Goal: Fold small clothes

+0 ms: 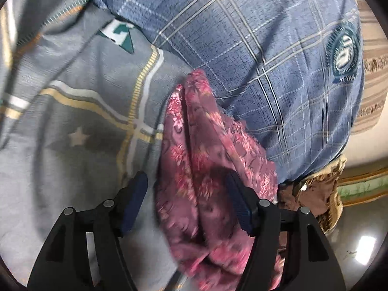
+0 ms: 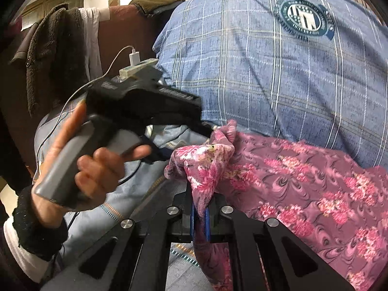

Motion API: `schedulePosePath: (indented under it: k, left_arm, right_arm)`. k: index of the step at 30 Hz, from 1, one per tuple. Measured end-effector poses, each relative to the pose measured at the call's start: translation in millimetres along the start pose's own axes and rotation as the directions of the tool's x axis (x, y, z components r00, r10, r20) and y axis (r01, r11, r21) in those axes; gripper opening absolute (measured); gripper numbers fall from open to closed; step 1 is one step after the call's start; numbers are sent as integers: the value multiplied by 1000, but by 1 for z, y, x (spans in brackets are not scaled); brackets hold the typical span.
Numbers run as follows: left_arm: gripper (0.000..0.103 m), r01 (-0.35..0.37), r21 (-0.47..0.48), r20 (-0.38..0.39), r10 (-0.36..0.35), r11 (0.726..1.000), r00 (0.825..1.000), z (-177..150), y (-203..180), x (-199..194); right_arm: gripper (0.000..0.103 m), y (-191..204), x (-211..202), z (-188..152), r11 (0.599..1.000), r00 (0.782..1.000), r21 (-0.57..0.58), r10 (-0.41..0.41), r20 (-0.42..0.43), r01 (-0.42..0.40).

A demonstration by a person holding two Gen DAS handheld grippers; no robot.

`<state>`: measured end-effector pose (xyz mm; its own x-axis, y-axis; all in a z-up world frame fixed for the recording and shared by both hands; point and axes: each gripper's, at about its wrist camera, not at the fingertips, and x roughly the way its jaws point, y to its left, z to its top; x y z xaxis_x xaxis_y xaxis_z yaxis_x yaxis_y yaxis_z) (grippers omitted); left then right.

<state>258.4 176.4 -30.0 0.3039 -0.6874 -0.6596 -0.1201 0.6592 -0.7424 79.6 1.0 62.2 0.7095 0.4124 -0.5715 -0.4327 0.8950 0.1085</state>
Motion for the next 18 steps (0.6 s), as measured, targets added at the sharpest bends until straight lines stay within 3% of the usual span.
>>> schedulePosePath:
  k: [3,8,10,12,15,18]
  left_arm:
    - [66,51,-25,-40,-52,998,998,7,2,14]
    - [73,54,23,-109,-52,998,993,19,-3,30]
    - [73,42,56,-145,-33,998,989,24,-9,34]
    - [73,20,102,-185,-1,995,983,27,-16,38]
    - [73,-9,176,-222,49,984,974,27,-27,43]
    - [73,-12,191,-236,58,981,970,27,-28,41]
  right_arm:
    - [6,4,5,-7,1000,1000,-13,11,-17,-12]
    - [12,4,29,-14,1000,995,-12,22,-99,-24]
    - [24,5,33,-17,1000,991,-2,28,-132,-28]
    - [51,13,32,-23,999,990,-26,18,-143,-22]
    - [59,34,37,-28,990,989,-137,-39,-140,19]
    - [55,53,52,-28,961,982,-259,-132,-135,94]
